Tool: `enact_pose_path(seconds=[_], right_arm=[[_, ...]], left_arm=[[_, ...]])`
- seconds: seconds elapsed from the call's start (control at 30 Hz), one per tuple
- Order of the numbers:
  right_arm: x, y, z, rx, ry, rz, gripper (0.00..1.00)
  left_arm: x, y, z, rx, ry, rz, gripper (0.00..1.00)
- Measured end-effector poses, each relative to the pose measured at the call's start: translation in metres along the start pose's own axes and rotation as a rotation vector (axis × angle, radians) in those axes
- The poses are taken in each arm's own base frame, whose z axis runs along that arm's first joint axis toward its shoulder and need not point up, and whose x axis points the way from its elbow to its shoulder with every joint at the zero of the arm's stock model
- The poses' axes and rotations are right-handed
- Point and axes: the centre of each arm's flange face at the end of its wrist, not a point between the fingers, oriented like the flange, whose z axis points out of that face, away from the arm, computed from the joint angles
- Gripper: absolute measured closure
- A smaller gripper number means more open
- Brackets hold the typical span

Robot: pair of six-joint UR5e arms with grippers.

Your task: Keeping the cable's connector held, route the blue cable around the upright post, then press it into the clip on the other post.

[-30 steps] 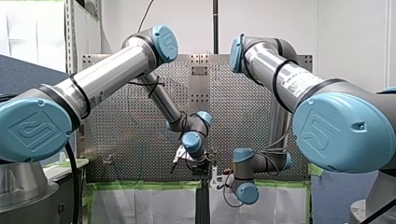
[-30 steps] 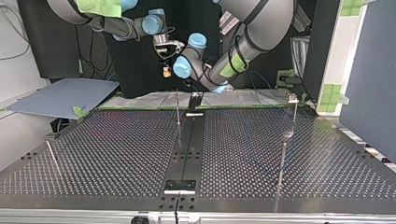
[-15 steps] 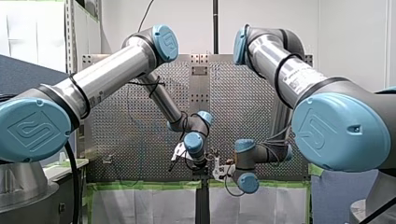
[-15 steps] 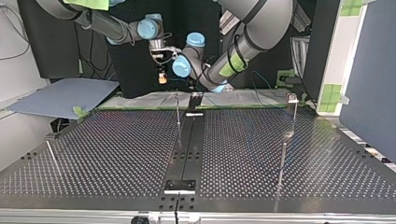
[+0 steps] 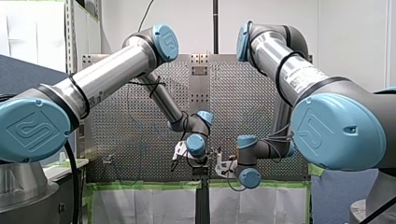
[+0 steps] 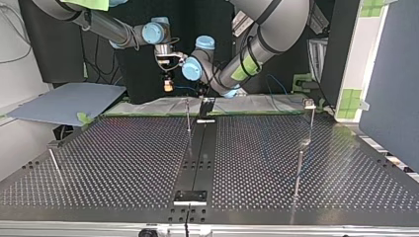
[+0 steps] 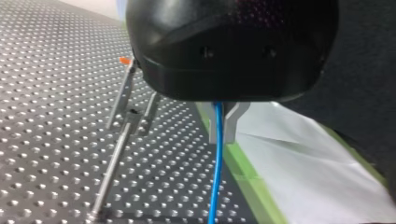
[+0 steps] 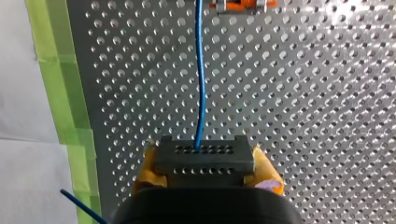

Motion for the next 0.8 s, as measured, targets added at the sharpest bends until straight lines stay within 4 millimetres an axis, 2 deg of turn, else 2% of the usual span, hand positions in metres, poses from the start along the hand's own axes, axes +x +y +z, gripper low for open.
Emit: enact_pose_path(seconds=[0.8], right_arm=[[0.009,0.034,0.027,-0.052,0.027,-0.005,1.00]], left_arm=[[-0.019,-0.004,0.021,0.049,-0.170,-0.135,1.00]])
